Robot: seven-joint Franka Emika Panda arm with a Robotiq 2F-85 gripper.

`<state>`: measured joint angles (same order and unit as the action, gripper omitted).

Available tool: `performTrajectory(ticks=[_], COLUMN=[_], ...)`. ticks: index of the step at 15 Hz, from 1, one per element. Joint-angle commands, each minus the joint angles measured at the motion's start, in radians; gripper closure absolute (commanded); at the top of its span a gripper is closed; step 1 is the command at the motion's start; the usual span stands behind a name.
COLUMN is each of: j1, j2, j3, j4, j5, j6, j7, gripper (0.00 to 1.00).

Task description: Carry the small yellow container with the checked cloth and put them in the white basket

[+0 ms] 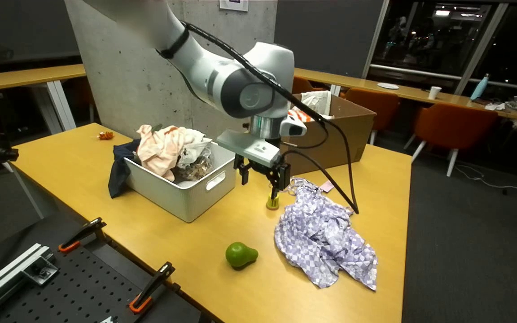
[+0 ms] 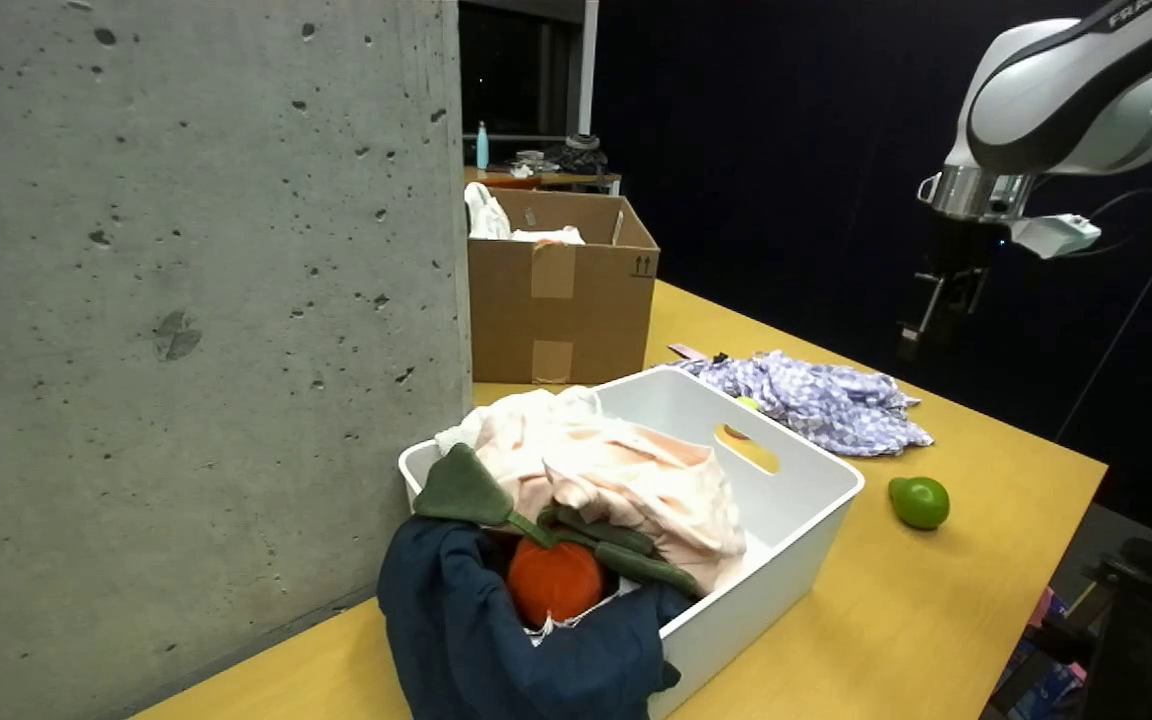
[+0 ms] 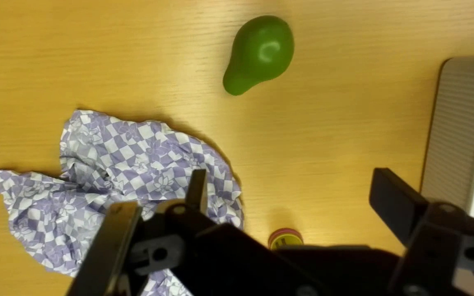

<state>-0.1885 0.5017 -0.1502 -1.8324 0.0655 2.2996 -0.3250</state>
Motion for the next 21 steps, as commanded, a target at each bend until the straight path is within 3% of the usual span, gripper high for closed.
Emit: performTrajectory(ticks=[1, 8, 18, 19, 21], j1=[-0.021, -0.036, -0.106, -0.114, -0.129], j2=[0.196, 0.483, 0.776, 0.790, 0.809], j3=[0.012, 0.032, 0.044, 0.048, 0.058], j4=[0.229, 0.557, 0.823, 0.837, 0.858], j5=[-0.055, -0.071, -0.055, -0.053, -0.048], j6=[-0.028, -0.033, -0.034, -0.033, -0.035], j7=[0.046, 0.125, 0.150, 0.147, 0.142], gripper=[0.00, 0.00, 0.00, 0.25, 0.32])
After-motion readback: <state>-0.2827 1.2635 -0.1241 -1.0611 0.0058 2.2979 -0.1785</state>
